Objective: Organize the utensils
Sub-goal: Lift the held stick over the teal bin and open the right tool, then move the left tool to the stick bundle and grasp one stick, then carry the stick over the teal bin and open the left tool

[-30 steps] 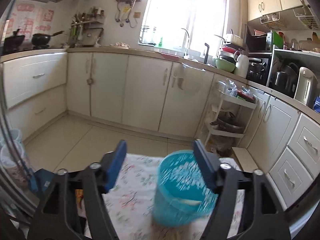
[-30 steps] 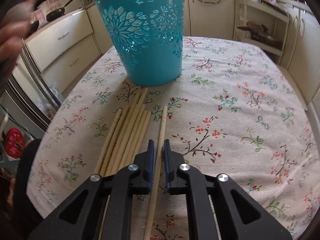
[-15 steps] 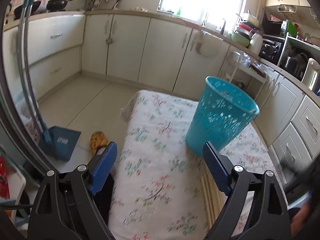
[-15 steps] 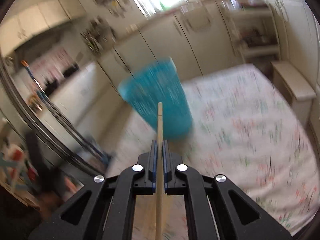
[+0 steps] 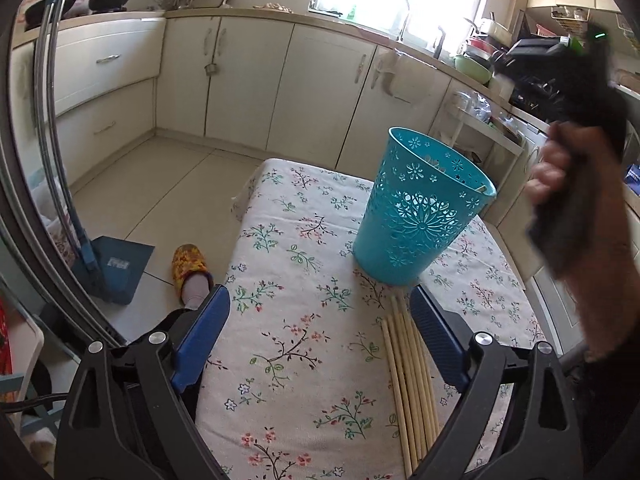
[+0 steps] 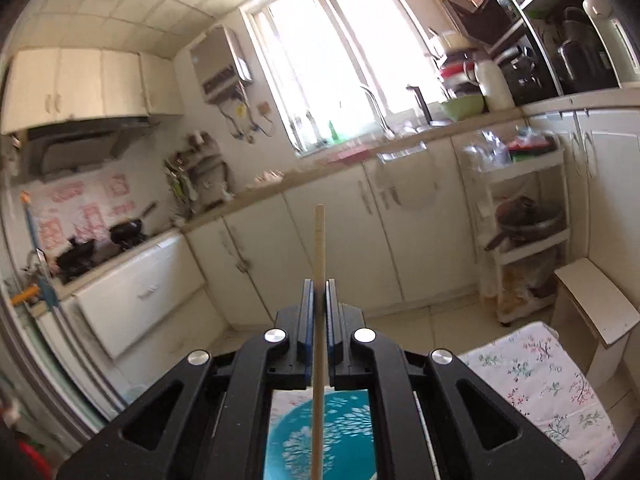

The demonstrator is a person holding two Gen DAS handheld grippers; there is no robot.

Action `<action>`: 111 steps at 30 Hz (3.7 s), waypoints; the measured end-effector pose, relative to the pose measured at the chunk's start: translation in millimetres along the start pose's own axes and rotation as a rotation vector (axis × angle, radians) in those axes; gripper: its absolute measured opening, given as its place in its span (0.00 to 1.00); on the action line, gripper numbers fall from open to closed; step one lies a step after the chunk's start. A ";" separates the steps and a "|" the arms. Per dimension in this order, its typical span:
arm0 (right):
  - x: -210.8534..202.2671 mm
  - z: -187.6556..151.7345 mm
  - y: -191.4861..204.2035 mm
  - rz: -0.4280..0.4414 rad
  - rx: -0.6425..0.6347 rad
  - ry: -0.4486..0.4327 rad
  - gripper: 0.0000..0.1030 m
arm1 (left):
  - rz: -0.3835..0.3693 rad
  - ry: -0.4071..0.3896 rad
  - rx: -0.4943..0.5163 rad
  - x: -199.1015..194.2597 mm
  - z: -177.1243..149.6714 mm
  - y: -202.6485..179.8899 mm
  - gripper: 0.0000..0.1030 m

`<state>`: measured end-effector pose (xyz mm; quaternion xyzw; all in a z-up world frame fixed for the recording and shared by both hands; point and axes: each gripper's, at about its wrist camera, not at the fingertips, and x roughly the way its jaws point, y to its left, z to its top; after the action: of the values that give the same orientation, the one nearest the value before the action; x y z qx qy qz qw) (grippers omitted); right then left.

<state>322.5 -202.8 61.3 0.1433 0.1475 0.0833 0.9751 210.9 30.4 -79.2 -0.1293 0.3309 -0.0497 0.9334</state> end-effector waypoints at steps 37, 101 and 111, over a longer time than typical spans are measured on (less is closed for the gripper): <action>-54.2 -206.9 -48.2 -0.097 -0.112 0.634 0.07 | 0.050 0.086 -0.031 16.5 -13.6 6.1 0.88; -65.6 -213.1 -64.3 -0.072 -0.115 0.654 0.12 | -0.331 -0.049 0.214 -5.1 89.3 -88.9 0.04; -66.2 -213.8 -67.2 -0.061 -0.101 0.645 0.12 | -0.234 -0.416 0.096 17.0 167.2 -131.2 0.05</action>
<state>201.6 -225.4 -137.4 0.0564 0.4488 0.1024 0.8860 328.6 -64.0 71.4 -0.1296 0.1114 -0.1456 0.9745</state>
